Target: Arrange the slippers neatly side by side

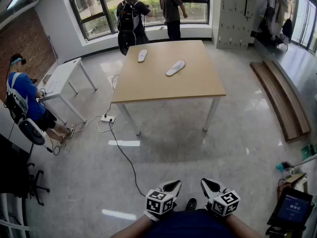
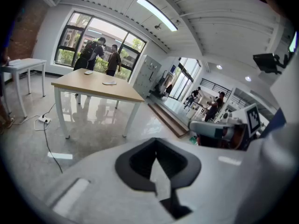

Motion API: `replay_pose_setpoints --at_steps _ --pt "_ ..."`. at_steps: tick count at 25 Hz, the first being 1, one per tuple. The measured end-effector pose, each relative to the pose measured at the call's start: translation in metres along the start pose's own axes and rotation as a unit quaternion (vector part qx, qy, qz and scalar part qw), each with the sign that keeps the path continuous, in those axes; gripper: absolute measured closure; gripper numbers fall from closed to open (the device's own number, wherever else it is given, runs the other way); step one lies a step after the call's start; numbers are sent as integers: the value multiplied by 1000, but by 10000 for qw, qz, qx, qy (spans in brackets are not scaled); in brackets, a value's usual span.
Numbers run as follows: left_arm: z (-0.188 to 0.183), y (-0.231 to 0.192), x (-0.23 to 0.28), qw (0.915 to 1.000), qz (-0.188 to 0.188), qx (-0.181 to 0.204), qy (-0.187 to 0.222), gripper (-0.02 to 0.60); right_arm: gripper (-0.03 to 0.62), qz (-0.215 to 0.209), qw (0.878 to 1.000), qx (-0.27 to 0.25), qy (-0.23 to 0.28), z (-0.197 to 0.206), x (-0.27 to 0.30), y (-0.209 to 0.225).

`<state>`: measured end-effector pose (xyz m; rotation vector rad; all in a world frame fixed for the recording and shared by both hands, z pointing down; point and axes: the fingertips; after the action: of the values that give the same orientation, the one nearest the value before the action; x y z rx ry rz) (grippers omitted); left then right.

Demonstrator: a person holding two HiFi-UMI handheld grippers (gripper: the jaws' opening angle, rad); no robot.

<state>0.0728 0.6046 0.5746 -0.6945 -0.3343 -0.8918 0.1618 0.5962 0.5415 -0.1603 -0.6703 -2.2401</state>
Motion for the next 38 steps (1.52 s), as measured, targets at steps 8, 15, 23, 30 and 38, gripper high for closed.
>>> replay_pose_setpoints --at_steps 8,15,23,30,38 --pt "2 10 13 9999 -98 -5 80 578 585 -142 9999 40 7 8 -8 19" --pt "11 17 17 9995 -202 -88 210 578 585 -268 9996 29 17 19 -11 31" --pt "-1 26 29 9978 -496 -379 232 578 585 -402 9989 -159 -180 7 -17 52" --pt "-16 18 53 9980 -456 -403 166 578 585 -311 9991 -194 -222 -8 -5 76" --pt "-47 -12 76 9991 -260 -321 66 578 585 -92 9995 -226 -188 -34 35 88"
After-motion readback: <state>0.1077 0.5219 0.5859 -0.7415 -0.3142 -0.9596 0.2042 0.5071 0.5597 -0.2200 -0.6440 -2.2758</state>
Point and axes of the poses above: the fingertips, and each gripper's own axes: x forward along the fingers, y to its right, z out of its underside, and after that the axes turned 4 degrees about -z, right-handed
